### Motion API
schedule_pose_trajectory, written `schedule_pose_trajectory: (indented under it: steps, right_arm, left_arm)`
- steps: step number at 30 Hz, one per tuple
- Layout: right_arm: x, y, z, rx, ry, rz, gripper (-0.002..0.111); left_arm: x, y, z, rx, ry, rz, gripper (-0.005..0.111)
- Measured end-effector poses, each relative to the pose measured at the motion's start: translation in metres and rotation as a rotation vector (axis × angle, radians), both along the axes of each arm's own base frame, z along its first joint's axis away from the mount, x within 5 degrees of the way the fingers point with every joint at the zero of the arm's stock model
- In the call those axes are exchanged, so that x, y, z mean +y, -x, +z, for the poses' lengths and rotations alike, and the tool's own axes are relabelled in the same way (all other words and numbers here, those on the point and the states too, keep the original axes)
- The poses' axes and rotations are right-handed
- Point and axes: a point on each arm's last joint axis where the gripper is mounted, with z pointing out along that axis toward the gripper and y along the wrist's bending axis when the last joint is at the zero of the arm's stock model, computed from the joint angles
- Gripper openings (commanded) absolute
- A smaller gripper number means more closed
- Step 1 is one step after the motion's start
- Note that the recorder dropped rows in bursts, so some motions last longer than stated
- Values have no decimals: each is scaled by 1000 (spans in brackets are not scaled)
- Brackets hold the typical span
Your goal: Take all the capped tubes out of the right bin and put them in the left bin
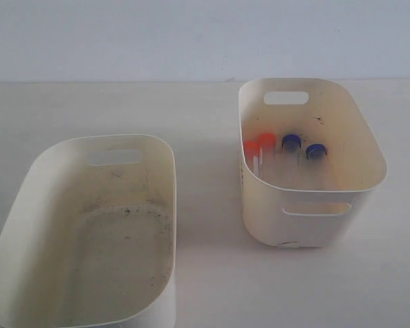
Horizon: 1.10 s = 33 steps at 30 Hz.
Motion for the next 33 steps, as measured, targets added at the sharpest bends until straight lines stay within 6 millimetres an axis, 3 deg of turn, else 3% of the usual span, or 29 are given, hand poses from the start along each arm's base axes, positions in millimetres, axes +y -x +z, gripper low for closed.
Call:
schedule_pose_trajectory:
  steps: [5,14,21,24,29,33]
  right_arm:
    - [7,-37,15,54,-13,97,1]
    - [20,-152,72,58,-158,140,1]
    - [40,-200,96,-5,-237,214,1]
    - [53,-216,92,72,-152,185,1]
    - [67,-246,60,267,-36,121,2]
    - [75,-270,29,370,-44,85,21]
  left_arm:
    - [0,0,0,0,0,0,4]
    - [0,0,0,0,0,0,4]
    - [0,0,0,0,0,0,4]
    - [0,0,0,0,0,0,4]
    - [0,0,0,0,0,0,4]
    - [0,0,0,0,0,0,4]
